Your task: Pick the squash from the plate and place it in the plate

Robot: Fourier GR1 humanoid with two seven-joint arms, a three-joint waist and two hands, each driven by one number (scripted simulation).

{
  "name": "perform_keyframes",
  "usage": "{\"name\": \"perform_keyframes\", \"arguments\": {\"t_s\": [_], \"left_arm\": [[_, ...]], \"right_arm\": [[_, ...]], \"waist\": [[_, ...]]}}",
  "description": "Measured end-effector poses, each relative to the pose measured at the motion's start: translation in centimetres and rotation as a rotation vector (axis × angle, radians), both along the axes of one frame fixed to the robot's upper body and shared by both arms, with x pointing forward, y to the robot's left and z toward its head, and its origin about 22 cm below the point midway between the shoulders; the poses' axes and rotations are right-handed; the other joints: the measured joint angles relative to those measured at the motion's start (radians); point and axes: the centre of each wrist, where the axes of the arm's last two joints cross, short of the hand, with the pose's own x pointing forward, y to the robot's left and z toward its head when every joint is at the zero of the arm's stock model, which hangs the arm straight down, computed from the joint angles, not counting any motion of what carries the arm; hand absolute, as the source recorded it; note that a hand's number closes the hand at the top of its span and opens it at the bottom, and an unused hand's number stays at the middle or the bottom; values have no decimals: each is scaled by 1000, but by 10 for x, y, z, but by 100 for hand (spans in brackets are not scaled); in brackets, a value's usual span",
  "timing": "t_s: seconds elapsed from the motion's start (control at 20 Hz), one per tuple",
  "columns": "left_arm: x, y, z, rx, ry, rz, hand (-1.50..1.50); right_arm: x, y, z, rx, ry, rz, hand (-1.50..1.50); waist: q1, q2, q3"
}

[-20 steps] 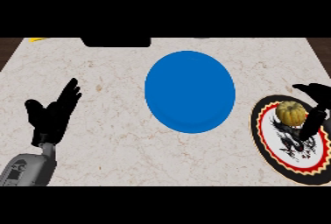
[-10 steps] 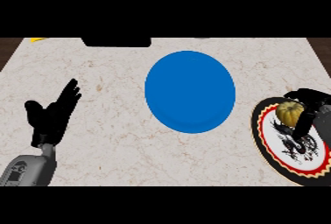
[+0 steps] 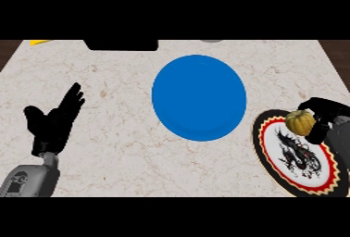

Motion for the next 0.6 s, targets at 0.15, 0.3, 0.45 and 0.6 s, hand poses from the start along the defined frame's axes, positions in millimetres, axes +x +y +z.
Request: {"name": "perform_keyframes", "arguments": {"t_s": [0.15,0.3,0.45,0.6], "left_arm": [[-1,-7,-1,0,6,-2,0],[-1,-7,-2,0,10,-8,0],[2,-14,-2,-3,10,-36,0],[4,-20,-2,-5,17,-57,0]], "right_arm": [[2,2,3,0,-36,5,150],[7,66,-6,86,-117,168,150],[5,168,-6,275,-204,442,150],[-14,253,12,410,-336,677,150]], "waist": [[-1,2,2],[2,-4,1],[44,-4,7],[66,-6,12]]}}
